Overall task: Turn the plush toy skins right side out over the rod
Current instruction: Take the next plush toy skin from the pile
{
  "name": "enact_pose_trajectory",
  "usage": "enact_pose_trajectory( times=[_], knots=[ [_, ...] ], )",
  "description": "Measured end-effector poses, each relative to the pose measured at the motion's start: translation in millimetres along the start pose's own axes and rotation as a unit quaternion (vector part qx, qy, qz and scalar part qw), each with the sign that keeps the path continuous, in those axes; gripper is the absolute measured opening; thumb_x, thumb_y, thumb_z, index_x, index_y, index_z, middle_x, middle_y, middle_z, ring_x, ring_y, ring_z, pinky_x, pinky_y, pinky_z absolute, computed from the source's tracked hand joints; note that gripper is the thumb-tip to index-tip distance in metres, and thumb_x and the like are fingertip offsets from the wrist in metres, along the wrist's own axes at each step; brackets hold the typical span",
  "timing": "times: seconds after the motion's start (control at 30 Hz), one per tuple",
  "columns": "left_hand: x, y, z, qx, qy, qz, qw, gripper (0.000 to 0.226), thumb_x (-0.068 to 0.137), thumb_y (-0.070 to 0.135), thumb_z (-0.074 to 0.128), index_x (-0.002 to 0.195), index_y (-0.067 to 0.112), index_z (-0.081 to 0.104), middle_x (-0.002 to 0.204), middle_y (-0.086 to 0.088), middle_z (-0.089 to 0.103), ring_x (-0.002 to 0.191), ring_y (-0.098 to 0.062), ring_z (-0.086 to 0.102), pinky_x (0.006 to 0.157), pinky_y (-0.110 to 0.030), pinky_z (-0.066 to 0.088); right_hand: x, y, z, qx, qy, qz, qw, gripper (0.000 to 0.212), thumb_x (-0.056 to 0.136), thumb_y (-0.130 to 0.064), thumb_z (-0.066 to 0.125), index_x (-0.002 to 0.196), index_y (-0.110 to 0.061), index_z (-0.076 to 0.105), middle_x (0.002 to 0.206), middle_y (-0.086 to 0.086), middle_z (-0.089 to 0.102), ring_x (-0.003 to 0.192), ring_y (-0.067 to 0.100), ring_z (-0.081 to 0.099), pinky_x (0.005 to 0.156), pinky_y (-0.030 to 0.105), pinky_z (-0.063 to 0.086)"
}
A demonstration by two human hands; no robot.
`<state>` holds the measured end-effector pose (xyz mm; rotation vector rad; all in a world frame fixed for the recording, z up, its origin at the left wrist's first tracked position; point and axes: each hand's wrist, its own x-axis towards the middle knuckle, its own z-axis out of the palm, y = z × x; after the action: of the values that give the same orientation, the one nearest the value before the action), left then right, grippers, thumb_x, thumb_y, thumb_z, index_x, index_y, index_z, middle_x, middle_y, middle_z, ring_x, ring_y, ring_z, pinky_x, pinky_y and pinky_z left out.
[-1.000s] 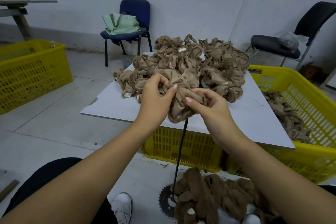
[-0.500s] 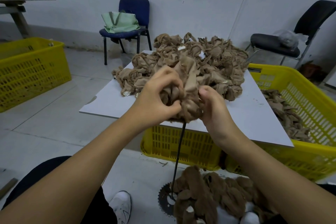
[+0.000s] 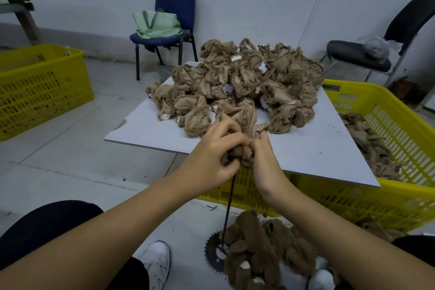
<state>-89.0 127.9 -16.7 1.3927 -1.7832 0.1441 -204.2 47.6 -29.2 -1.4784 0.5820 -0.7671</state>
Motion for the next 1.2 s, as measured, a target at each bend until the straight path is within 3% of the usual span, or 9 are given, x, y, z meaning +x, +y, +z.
enact_pose_trajectory(
  times=[0.17,0.3,0.43,0.6,0.67,0.8,0.93,1.07,1.2],
  knots=[
    [-18,3,13,0.059,0.055,-0.017,0.997,0.037,0.078,-0.015,0.064,0.109,0.004,0.07,0.103,-0.014,0.052,0.09,-0.03,0.054,0.073,-0.04,0.049,-2,9,0,-0.005,0.01,0.027,1.0,0.039,0.106,-0.018,0.033,0.145,-0.016,0.037,0.13,0.003,0.059,0.119,0.01,0.059,0.095,0.027,0.053],
    [-34,5,27,0.094,0.075,-0.042,0.992,0.026,0.085,-0.013,0.061,0.107,-0.002,0.07,0.099,-0.02,0.053,0.082,-0.033,0.056,0.067,-0.043,0.051,-9,20,1,-0.021,0.005,0.049,0.999,0.03,0.107,-0.024,0.03,0.131,-0.022,0.048,0.122,-0.003,0.061,0.104,-0.004,0.061,0.079,0.01,0.051],
    [-39,7,27,0.04,0.074,-0.043,0.996,0.02,0.095,0.009,0.057,0.107,-0.001,0.069,0.097,-0.015,0.053,0.083,-0.028,0.055,0.068,-0.042,0.05,-9,19,-4,-0.063,-0.003,0.101,0.993,0.031,0.107,-0.029,0.033,0.126,-0.012,0.05,0.121,0.008,0.057,0.103,0.01,0.059,0.074,0.016,0.049],
    [-22,11,21,-0.003,0.147,-0.121,0.982,0.01,0.094,0.018,0.061,0.102,0.012,0.063,0.08,0.003,0.059,0.071,-0.014,0.057,0.063,-0.04,0.051,-13,4,-10,-0.244,0.15,-0.079,0.955,0.034,0.093,-0.016,0.06,0.122,-0.022,0.042,0.125,-0.005,0.041,0.114,0.009,0.043,0.093,0.025,0.041],
    [-13,10,18,0.037,0.146,-0.139,0.979,0.021,0.087,0.022,0.069,0.106,0.02,0.059,0.075,0.01,0.056,0.072,-0.012,0.057,0.076,-0.037,0.045,-10,-5,-15,-0.216,0.076,-0.171,0.958,0.039,0.093,-0.003,0.056,0.128,-0.019,0.047,0.131,-0.008,0.044,0.122,0.001,0.043,0.099,0.016,0.04],
    [-1,1,14,0.163,0.083,-0.131,0.974,0.028,0.076,0.036,0.061,0.102,0.029,0.067,0.09,0.017,0.056,0.097,-0.011,0.042,0.082,-0.032,0.017,-4,-15,-11,-0.14,-0.059,-0.148,0.977,0.026,0.099,-0.016,0.06,0.124,-0.014,0.059,0.117,-0.004,0.064,0.108,0.003,0.062,0.088,0.017,0.05],
    [0,-17,19,0.043,-0.001,-0.189,0.981,0.027,0.069,0.039,0.06,0.092,0.026,0.066,0.106,0.006,0.038,0.107,-0.013,0.035,0.099,-0.039,0.03,1,-1,-5,-0.066,-0.059,-0.066,0.994,0.023,0.098,-0.016,0.062,0.121,-0.013,0.059,0.109,0.003,0.066,0.094,0.006,0.068,0.072,0.02,0.055],
    [-15,-23,43,-0.1,-0.028,-0.233,0.967,0.025,0.075,0.028,0.06,0.098,0.025,0.05,0.109,0.009,0.028,0.102,-0.022,0.048,0.086,-0.038,0.051,2,21,-9,-0.06,-0.051,-0.025,0.997,0.019,0.097,-0.011,0.061,0.111,-0.001,0.053,0.091,0.004,0.058,0.077,0.004,0.062,0.068,0.017,0.052],
    [-35,-27,61,-0.129,-0.02,-0.263,0.956,0.017,0.079,0.039,0.049,0.089,0.043,0.037,0.105,0.019,0.03,0.09,-0.001,0.048,0.07,-0.021,0.05,0,36,-7,-0.048,-0.073,0.007,0.996,0.016,0.095,-0.015,0.063,0.109,-0.009,0.056,0.085,-0.001,0.067,0.082,0.011,0.069,0.07,0.019,0.054]
  ],
)
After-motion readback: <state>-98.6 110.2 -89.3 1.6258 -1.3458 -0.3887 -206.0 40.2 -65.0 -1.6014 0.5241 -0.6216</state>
